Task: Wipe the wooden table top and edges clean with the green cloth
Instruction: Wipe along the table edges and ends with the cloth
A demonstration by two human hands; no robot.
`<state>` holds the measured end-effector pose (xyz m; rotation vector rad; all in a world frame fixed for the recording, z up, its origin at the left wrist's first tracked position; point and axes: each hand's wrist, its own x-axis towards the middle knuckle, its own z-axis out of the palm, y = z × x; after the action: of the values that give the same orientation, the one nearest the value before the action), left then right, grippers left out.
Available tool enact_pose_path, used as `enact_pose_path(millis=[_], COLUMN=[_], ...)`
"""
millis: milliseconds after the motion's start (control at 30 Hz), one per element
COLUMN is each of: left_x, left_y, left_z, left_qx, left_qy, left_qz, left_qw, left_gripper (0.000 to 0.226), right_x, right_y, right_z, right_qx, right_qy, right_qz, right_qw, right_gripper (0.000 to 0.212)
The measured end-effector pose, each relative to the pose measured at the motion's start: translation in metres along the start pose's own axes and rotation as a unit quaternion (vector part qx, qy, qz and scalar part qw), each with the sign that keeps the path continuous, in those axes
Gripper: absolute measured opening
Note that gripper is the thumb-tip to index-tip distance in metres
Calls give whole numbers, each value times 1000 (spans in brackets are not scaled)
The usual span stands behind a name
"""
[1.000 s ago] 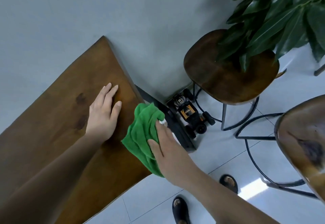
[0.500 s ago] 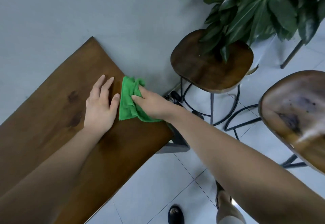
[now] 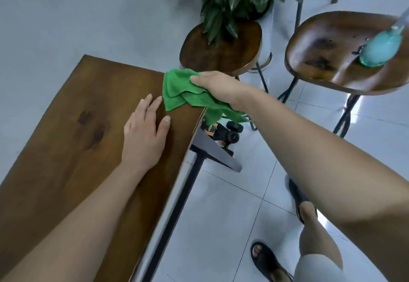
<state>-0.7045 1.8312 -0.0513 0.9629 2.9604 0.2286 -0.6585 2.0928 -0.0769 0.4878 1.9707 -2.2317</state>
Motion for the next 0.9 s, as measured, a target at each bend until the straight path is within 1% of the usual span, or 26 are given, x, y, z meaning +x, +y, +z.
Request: enact_pose_path(millis=[100,167,267,367,500,600,633,667,733,800,833,867,900], left_x=[-19,-33,-56,-73,-73,-73,-73,-73,-72,-71,-72,-72,-72], left_y=[4,6,4,0,0,3,4,4,5,7,7,8,9], left_z=[3,3,2,1,0,-2,-2,-3,-2,-3,-3,-3,-3], left_qx=[18,18,16,22,12,2,-1,-3,0,7,9,9,8], left_qy=[-11,-14,-21,-21,-16,-15,-18,-20,-23,-23,-24,-24,-25], left_qz=[18,29,39,49,45,45,43,42,40,34,31,28,26], left_qw=[1000,999,999,998,999,999,999,999,999,999,999,999,999], left_gripper=[65,66,70,69,65,62,61,61,60,60,61,61,61], right_x=[-16,-19,-22,-29,-57,-85,-95,-107,-130,-147,-153,-155,-162], right_y=[20,28,31,35,57,78,85,95,117,137,141,140,132], right_z=[26,45,67,86,132,172,186,202,230,257,276,287,281], right_qx=[83,117,147,198,247,289,308,314,319,334,313,329,268], right_qy=[152,222,277,285,265,235,220,201,159,89,70,26,-30], right_qz=[-58,-81,-93,-113,-118,-130,-117,-92,-4,66,94,137,154], right_qw=[983,965,945,931,925,919,918,923,934,936,943,934,951], right_gripper=[26,34,56,62,68,64,61,58,52,41,35,34,42])
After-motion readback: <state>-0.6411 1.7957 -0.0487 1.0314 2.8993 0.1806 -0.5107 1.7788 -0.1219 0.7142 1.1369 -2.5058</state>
